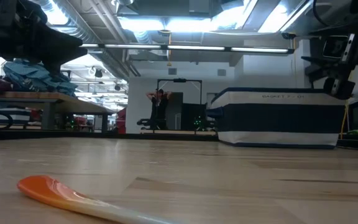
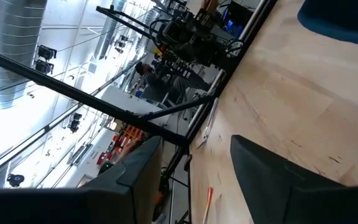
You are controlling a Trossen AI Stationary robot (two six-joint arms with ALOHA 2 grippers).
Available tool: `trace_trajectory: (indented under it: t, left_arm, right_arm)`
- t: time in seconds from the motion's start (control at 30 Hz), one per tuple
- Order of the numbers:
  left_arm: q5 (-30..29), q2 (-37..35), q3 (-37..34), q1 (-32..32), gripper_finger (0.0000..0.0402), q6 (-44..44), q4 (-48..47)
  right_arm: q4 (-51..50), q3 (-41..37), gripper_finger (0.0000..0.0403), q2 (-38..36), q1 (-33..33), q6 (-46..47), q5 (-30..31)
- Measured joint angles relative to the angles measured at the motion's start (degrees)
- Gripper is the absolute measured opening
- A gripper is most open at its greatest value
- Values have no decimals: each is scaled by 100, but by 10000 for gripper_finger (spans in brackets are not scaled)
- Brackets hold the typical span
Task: Fold towel
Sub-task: Return to Home Position
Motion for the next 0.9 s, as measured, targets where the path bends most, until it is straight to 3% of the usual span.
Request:
trace_trajectory:
  t: [0.9]
  left_arm:
    - [-2,0,0,0,153,0,2]
  right_arm:
    - [-17,-15,195,0,2,0,-100]
